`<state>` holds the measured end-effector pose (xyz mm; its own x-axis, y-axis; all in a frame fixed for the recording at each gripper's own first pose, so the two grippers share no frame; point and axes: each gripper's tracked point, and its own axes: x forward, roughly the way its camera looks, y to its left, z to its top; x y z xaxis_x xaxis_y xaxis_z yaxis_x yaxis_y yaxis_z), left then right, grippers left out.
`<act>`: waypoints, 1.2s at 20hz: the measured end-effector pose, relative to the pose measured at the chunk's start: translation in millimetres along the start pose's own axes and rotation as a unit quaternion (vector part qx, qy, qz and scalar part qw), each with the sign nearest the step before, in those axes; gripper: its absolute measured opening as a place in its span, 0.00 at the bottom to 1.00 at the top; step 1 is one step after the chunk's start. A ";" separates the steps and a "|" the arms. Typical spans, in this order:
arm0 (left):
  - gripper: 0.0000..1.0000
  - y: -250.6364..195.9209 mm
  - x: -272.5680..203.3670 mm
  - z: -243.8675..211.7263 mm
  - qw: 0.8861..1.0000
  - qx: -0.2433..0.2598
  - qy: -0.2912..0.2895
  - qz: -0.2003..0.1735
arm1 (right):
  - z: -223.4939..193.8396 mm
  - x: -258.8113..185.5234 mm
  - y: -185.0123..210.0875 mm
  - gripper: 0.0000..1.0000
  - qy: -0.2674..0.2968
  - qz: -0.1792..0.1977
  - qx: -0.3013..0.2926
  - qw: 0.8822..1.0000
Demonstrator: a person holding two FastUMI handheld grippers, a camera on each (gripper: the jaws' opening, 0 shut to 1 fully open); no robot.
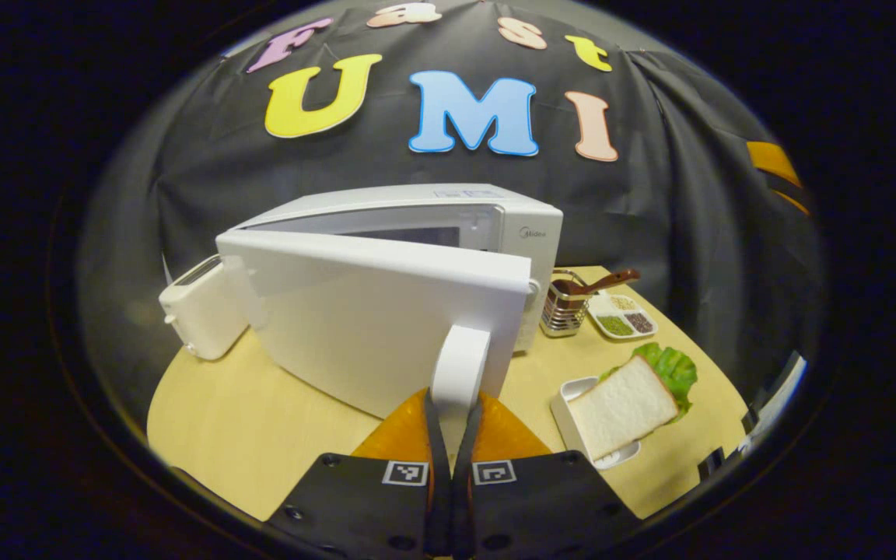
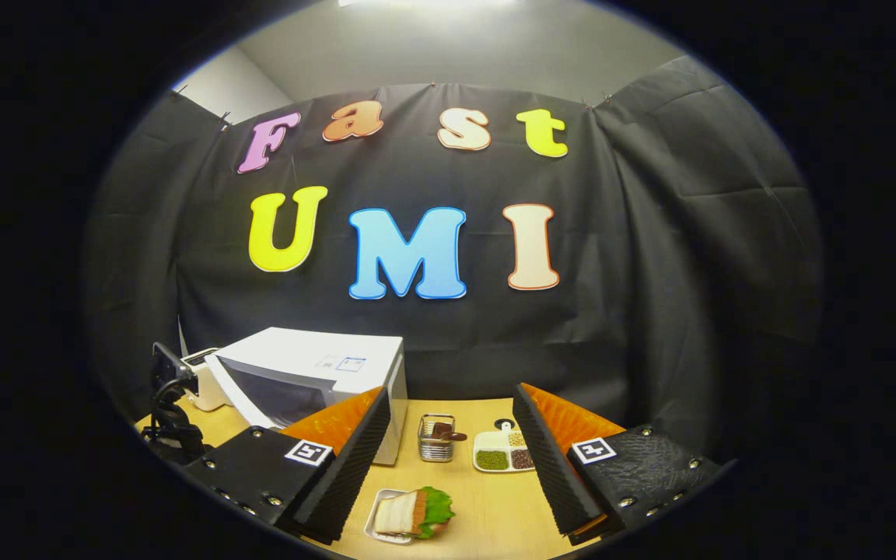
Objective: Open the microwave oven with the left hand, put the food in, and close the microwave oven.
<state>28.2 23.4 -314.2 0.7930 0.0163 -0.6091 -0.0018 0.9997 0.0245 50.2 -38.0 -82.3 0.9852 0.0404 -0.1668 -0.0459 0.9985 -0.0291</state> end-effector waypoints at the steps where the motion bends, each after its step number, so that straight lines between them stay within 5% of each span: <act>1: 0.07 7.9 -10.0 -5.6 1.000 0.001 0.003 0.003 | -1.0 -3.3 7.2 0.96 0.000 0.006 0.001 1.000; 13: 0.07 114.9 -98.8 -57.5 1.000 -0.012 0.006 0.015 | -25.3 -27.7 57.2 0.96 0.026 0.020 0.032 0.999; 24: 0.07 208.3 -131.1 -79.5 1.000 -0.001 0.011 0.012 | -71.3 -16.3 49.8 0.98 0.091 0.001 0.095 0.991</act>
<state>-124.5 230.9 -292.3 0.7795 0.0412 -0.6251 -0.0221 0.9990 0.0383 20.0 8.5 -151.3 0.9379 0.0523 -0.3430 0.0016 0.9879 0.1550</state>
